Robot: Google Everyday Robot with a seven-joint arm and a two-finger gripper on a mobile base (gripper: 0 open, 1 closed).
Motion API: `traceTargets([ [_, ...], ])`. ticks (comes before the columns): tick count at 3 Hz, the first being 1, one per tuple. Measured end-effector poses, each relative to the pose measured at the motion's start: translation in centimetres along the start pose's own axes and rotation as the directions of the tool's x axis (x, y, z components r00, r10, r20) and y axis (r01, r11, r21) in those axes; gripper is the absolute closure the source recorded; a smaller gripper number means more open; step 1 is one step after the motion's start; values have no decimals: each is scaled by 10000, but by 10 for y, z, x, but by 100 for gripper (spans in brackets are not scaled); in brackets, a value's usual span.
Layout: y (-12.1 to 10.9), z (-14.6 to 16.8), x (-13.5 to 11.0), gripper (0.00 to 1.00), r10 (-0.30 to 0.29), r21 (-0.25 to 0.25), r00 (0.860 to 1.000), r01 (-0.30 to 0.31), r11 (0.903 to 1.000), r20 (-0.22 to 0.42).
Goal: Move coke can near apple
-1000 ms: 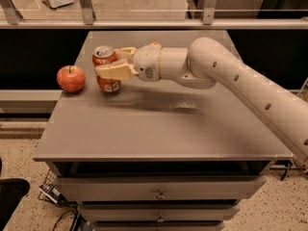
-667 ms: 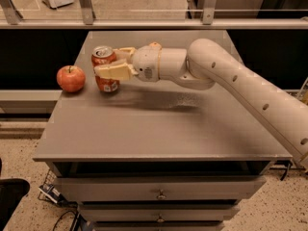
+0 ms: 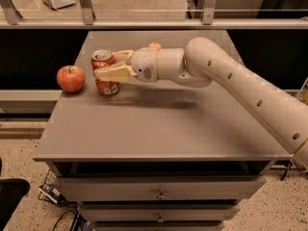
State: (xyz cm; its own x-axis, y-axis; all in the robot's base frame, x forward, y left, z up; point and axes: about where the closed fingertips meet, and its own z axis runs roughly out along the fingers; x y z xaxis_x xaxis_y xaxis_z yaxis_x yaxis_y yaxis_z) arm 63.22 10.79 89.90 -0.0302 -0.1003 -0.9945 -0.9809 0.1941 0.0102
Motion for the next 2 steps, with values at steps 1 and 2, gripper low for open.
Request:
traceTargets([
  [1,1,2,-1,83,-9,-29,10000,9,10000,24],
  [2,3,4,-1,58,-14,-76,10000,14,10000,24],
])
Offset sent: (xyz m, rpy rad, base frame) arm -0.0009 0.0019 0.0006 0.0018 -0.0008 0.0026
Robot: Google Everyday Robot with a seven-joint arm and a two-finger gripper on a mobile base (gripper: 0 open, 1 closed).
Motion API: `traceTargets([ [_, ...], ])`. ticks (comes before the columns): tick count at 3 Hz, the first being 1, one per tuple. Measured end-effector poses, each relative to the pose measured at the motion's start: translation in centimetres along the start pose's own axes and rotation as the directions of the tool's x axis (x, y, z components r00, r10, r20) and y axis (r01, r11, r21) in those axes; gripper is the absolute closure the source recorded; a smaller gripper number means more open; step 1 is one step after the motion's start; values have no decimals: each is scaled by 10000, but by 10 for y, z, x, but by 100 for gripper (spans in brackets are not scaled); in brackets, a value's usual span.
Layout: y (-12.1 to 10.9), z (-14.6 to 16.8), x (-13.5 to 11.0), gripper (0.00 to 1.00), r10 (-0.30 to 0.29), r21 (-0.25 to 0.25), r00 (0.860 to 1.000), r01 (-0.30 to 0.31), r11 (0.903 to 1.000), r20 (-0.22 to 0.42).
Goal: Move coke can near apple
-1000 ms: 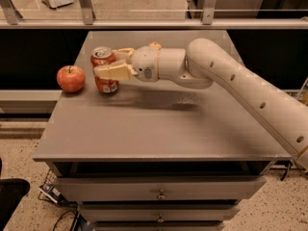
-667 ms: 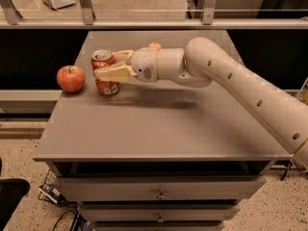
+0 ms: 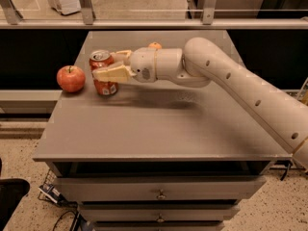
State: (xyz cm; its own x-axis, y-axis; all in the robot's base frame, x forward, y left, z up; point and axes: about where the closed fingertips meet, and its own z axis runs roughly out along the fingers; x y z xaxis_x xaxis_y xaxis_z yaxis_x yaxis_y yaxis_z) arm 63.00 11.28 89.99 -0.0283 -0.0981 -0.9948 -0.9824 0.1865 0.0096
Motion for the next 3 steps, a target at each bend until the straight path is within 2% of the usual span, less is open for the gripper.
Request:
traceTargets([
  [2,3,5,-1,12,-11,-90,10000,11,10000,4],
  [3,4,6,-1,0,-14,-120,10000,14,9999,6],
])
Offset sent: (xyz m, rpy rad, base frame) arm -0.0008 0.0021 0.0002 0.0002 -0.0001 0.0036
